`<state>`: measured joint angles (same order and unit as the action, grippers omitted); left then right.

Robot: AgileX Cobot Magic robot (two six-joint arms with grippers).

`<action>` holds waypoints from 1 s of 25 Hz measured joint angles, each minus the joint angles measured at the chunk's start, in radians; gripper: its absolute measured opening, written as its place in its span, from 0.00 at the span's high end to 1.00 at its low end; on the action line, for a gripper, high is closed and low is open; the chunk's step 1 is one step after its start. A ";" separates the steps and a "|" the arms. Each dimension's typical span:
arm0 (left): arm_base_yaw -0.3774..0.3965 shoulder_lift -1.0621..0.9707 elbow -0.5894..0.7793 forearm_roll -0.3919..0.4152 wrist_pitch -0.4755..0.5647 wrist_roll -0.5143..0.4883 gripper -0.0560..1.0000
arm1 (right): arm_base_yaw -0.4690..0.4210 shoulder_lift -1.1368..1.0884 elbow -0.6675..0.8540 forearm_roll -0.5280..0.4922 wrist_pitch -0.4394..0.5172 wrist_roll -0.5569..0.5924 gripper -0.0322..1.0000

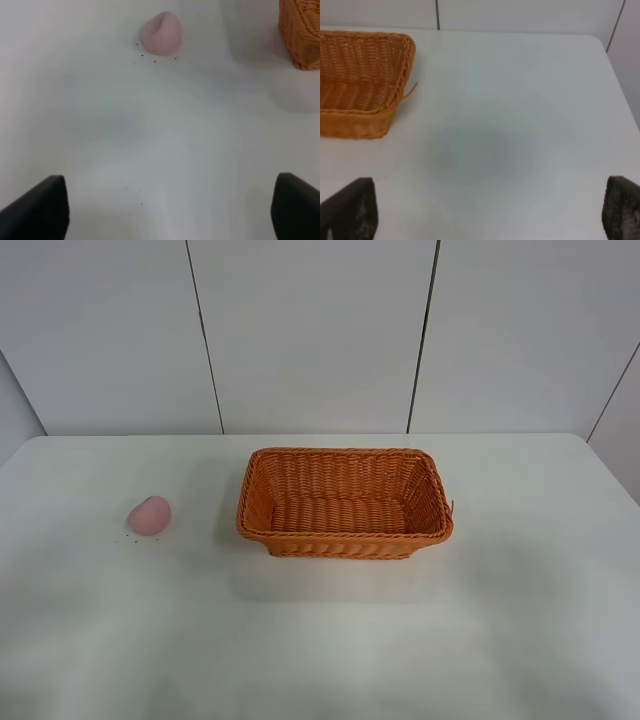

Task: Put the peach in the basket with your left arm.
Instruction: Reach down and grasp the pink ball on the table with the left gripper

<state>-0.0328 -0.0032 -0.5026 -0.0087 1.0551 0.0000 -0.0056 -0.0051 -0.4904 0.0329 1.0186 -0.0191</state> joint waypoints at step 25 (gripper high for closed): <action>0.000 1.145 -0.365 -0.044 -0.376 0.000 0.18 | 0.000 0.000 0.000 0.000 0.000 0.000 0.30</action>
<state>-0.0328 1.1413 -0.8671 -0.0530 0.6789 0.0000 -0.0056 -0.0051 -0.4904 0.0329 1.0186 -0.0191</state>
